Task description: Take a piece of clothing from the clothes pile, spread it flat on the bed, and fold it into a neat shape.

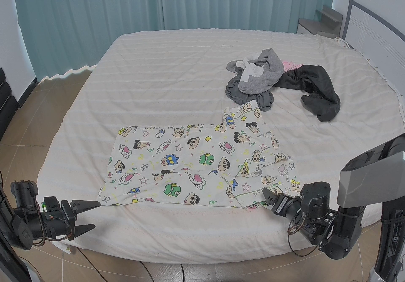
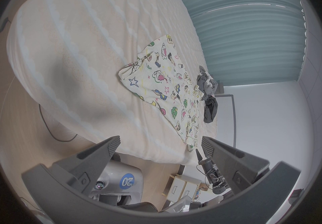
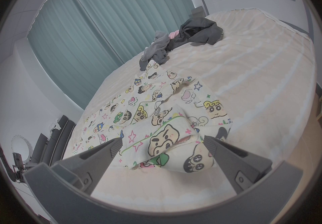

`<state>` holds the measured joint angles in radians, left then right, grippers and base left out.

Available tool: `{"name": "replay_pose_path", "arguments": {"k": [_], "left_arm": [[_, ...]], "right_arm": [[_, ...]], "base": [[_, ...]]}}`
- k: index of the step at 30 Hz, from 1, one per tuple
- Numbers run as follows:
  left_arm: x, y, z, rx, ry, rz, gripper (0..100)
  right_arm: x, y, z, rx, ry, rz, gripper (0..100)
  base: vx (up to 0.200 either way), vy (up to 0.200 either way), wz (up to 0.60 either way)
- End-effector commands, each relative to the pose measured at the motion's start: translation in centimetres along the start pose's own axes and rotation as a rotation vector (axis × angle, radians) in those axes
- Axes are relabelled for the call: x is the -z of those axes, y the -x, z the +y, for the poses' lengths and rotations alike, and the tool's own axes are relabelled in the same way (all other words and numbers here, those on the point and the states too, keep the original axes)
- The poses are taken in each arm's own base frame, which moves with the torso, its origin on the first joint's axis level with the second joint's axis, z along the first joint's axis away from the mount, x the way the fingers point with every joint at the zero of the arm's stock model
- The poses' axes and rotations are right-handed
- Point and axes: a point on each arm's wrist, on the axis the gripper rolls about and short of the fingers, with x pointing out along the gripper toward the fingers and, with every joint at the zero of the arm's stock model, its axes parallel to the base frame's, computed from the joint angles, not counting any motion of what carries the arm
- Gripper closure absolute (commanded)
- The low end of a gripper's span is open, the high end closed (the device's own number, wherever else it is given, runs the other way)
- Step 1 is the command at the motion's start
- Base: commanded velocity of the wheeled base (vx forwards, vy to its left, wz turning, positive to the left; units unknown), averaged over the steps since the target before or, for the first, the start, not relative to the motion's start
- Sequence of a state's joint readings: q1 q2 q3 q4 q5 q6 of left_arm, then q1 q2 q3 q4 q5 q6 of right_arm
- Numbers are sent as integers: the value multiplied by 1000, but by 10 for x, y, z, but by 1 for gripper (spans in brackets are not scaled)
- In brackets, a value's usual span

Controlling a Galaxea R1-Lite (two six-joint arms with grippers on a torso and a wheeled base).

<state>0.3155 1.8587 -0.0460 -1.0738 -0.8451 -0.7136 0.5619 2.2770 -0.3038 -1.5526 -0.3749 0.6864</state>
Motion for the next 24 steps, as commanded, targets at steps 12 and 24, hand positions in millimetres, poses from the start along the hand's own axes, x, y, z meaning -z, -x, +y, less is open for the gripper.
{"name": "replay_pose_path", "arguments": {"k": [12, 24], "left_arm": [[1, 4, -9, 22, -36, -14, 0], [1, 7, -14, 41, -17, -27, 0]], "right_arm": [[-20, 59, -5, -35, -3, 7, 0], [-16, 61, 2, -66, 5, 19, 0]], "base": [[0, 0, 0], [0, 0, 0]]}}
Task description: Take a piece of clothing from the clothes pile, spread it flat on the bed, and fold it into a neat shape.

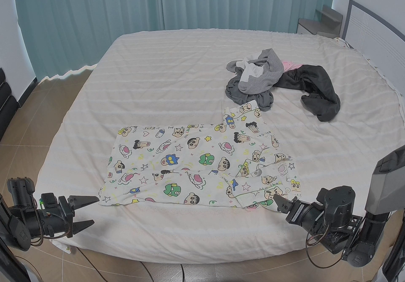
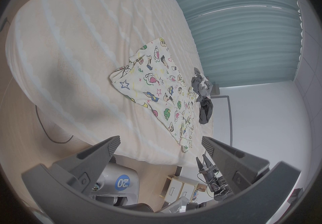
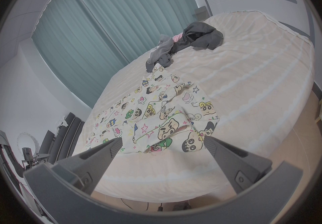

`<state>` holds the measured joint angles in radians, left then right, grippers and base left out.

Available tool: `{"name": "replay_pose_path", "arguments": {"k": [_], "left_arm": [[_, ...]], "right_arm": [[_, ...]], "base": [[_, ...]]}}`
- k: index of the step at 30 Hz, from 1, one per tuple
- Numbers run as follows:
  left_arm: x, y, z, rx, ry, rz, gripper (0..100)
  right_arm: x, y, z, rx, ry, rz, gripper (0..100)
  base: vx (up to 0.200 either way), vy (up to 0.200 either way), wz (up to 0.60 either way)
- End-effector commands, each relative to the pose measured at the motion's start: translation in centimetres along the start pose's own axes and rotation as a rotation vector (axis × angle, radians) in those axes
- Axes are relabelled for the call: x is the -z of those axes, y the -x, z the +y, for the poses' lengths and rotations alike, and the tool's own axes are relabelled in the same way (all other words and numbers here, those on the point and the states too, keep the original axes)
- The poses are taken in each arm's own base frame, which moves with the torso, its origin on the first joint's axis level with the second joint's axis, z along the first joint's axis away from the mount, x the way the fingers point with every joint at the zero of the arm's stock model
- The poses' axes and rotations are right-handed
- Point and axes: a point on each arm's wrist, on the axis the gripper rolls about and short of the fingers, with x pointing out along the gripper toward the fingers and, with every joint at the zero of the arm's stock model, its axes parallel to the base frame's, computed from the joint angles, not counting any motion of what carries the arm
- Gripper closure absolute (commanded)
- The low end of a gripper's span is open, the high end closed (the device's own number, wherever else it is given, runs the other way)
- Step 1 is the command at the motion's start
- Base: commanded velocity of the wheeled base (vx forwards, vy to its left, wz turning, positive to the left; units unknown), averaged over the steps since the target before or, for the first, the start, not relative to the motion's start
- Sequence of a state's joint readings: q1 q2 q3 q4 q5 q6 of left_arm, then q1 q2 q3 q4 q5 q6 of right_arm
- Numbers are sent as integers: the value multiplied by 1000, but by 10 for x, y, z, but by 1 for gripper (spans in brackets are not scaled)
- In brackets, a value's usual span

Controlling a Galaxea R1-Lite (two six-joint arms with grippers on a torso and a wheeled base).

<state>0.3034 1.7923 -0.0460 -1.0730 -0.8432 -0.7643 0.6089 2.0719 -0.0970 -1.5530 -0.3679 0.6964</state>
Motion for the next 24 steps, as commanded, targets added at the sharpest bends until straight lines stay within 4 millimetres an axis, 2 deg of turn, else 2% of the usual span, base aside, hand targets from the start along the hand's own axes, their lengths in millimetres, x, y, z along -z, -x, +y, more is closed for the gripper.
{"name": "replay_pose_path", "arguments": {"k": [1, 3, 24], "left_arm": [[0, 2, -2, 12, -14, -1, 0], [1, 2, -3, 20, -17, 6, 0], [0, 1, -2, 20, -32, 10, 0]], "right_arm": [[0, 1, 5, -25, -1, -8, 0], [0, 1, 5, -26, 4, -12, 0], [0, 0, 4, -25, 7, -10, 0]], "base": [[0, 0, 0], [0, 0, 0], [200, 0, 0]]}}
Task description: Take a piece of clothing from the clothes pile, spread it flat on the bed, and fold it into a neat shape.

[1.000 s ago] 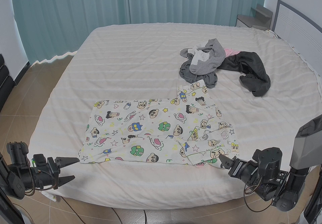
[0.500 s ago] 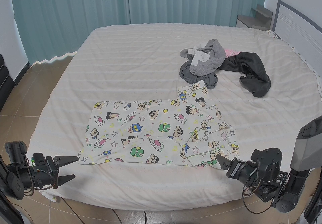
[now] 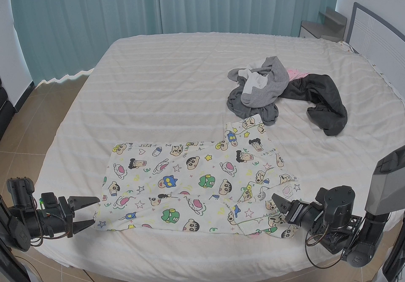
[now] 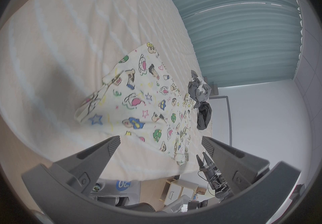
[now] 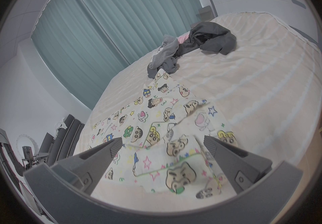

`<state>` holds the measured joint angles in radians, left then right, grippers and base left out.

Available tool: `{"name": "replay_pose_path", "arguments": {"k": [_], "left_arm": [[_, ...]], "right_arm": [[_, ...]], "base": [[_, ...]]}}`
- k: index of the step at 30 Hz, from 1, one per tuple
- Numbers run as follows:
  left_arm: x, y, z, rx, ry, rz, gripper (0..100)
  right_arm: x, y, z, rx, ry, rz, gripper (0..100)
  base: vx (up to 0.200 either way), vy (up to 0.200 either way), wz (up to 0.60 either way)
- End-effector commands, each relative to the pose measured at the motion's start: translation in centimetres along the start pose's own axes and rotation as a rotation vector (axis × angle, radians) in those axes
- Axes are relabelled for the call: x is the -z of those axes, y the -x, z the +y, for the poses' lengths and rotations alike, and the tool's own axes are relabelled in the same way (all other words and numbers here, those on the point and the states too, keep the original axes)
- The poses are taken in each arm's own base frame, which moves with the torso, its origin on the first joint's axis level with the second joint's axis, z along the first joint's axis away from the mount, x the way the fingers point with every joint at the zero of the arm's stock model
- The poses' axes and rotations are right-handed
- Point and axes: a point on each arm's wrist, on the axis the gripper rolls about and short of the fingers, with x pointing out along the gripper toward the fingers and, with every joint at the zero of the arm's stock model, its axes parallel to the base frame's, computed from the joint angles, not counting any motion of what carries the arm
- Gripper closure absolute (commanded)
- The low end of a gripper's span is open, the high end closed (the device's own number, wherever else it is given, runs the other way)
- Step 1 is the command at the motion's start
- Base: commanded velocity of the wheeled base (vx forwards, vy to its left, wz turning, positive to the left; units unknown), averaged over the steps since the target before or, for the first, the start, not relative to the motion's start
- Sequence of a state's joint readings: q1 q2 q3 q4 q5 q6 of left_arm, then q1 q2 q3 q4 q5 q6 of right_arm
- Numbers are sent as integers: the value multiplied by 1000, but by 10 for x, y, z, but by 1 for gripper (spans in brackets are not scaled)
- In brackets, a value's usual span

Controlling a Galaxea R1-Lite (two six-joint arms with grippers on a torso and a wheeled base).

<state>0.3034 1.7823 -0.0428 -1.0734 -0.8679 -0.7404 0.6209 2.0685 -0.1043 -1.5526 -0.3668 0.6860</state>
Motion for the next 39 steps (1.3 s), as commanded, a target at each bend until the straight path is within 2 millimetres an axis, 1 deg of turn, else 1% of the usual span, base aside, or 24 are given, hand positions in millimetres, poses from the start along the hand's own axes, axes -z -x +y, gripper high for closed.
{"name": "replay_pose_path", "arguments": {"k": [1, 18, 24, 29, 33, 36, 39], "left_arm": [[-1, 0, 0, -1, -2, -3, 0], [-1, 0, 0, -2, -2, -9, 0], [-1, 0, 0, -2, -1, -8, 0], [-2, 0, 0, -2, -9, -6, 0], [-2, 0, 0, -4, -66, -13, 0], [-9, -2, -3, -9, -137, -39, 0], [-38, -15, -13, -38, -222, -142, 0]], "right_arm": [[-1, 0, 1, -8, -4, -9, 0], [1, -1, 0, -5, -4, -3, 0], [1, -1, 0, -5, -3, -1, 0], [1, -1, 0, -11, -5, 2, 0], [-1, 0, 1, -21, -7, -1, 0], [-2, 0, 1, -22, -4, -5, 0], [-5, 0, 2, -32, 8, -14, 0]], "base": [[0, 0, 0], [0, 0, 0], [200, 0, 0], [0, 0, 0], [0, 0, 0], [0, 0, 0], [0, 0, 0]]}}
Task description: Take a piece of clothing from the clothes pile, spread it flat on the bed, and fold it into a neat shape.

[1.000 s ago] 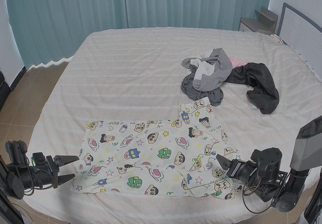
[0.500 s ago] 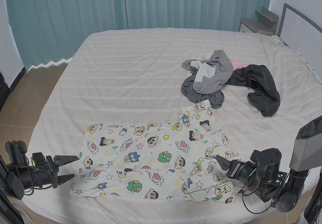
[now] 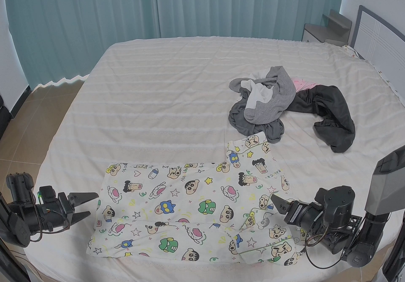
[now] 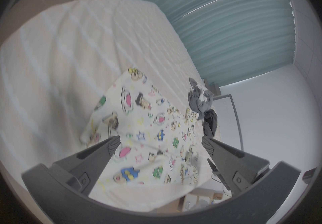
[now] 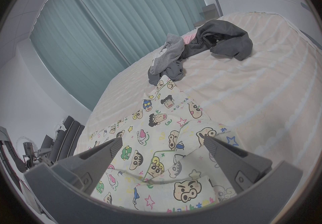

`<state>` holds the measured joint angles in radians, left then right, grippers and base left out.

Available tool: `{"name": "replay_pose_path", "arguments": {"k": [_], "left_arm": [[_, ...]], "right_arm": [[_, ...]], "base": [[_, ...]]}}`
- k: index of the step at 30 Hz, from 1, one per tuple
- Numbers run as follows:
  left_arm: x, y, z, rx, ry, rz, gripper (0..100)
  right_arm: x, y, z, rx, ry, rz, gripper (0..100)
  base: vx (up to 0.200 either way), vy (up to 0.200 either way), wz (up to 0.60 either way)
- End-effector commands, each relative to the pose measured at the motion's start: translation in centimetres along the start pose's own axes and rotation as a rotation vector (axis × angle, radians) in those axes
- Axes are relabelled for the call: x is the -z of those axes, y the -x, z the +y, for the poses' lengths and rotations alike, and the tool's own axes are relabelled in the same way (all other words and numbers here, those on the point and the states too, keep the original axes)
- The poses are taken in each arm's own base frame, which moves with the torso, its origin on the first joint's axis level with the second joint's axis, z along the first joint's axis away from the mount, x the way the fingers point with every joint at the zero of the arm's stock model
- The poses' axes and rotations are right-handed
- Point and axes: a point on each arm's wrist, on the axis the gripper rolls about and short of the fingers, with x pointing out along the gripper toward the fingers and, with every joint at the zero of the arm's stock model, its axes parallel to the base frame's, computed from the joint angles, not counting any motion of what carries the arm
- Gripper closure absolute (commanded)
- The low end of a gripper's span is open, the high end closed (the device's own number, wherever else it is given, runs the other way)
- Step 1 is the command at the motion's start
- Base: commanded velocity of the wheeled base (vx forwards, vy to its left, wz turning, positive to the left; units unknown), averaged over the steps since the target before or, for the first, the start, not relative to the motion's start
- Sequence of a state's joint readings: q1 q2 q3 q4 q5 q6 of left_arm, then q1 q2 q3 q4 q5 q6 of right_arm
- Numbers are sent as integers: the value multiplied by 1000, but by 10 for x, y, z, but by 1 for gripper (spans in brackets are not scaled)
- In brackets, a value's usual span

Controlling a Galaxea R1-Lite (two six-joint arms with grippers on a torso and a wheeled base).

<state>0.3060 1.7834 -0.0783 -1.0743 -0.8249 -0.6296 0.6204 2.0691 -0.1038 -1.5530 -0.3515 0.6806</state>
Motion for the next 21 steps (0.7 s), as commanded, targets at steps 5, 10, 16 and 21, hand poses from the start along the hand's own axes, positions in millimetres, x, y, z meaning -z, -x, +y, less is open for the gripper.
{"name": "replay_pose_path", "arguments": {"k": [5, 10, 16, 21], "left_arm": [[-80, -53, -11, -59, -188, -209, 0], [-102, -95, 2, -121, -352, -119, 0], [-115, -147, 24, -280, -479, -73, 0], [-117, -169, 26, -270, -494, -47, 0]], "right_arm": [[-9, -4, 0, -46, -1, -8, 0], [-11, -8, -1, -65, -3, -5, 0], [-12, -9, -3, -85, 15, 12, 0], [-13, -11, -3, -97, 18, 22, 0]], "base": [[0, 0, 0], [0, 0, 0], [0, 0, 0], [0, 0, 0]]}}
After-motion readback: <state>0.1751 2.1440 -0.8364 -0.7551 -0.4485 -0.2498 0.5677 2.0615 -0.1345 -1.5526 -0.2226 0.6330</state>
